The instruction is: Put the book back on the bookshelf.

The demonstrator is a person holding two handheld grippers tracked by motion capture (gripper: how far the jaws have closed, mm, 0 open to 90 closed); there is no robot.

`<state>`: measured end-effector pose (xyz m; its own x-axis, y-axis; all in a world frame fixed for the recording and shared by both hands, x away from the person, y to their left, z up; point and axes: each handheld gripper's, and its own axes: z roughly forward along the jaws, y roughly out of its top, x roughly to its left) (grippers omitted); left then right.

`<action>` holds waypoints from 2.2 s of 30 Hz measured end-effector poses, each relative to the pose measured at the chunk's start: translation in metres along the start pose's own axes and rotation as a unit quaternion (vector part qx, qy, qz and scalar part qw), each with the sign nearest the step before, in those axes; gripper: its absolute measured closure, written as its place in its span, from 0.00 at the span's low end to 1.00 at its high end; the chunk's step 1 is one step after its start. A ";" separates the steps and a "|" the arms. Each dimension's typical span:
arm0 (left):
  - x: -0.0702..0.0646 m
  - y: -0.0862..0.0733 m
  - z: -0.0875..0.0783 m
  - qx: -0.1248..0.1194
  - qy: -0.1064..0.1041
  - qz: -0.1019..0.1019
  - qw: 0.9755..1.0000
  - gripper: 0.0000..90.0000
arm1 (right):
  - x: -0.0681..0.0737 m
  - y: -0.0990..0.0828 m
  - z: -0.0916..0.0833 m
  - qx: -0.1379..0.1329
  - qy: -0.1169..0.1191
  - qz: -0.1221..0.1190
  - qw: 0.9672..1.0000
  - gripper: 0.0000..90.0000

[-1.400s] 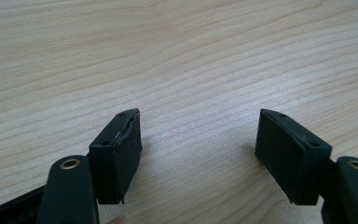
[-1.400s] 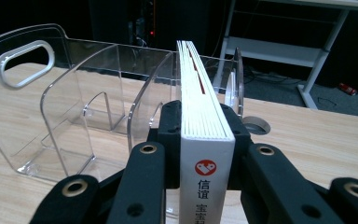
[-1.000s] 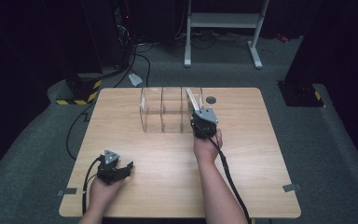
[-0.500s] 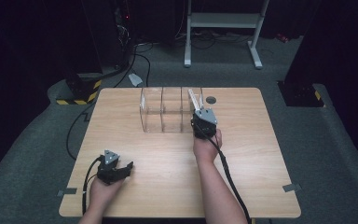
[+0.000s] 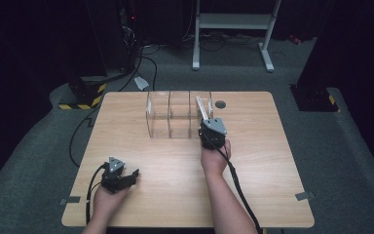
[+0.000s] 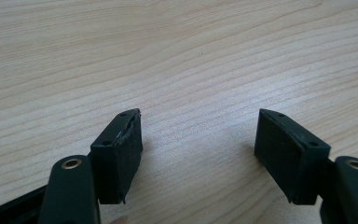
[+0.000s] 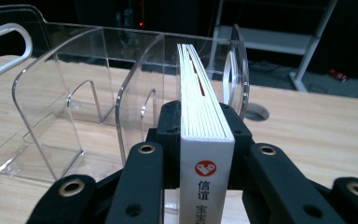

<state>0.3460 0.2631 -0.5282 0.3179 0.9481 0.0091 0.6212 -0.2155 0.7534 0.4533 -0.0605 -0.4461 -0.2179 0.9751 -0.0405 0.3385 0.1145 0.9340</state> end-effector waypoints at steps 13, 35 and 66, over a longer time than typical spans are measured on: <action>0.000 -0.001 -0.001 0.000 0.000 0.000 1.000 0.36 | -0.004 -0.014 -0.008 0.009 0.006 0.010 1.000 0.82; 0.000 -0.001 -0.001 0.000 -0.002 0.000 1.000 0.36 | -0.008 -0.019 -0.017 0.039 0.020 0.012 0.999 0.76; 0.000 -0.001 -0.001 0.000 -0.005 0.002 1.000 0.38 | 0.001 -0.005 0.002 0.024 -0.020 0.008 0.999 0.84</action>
<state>0.3445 0.2634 -0.5280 0.3272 0.9449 0.0055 0.6204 -0.2193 0.7530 0.4535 -0.0598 -0.4517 -0.1751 0.9837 -0.0417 0.3858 0.1075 0.9163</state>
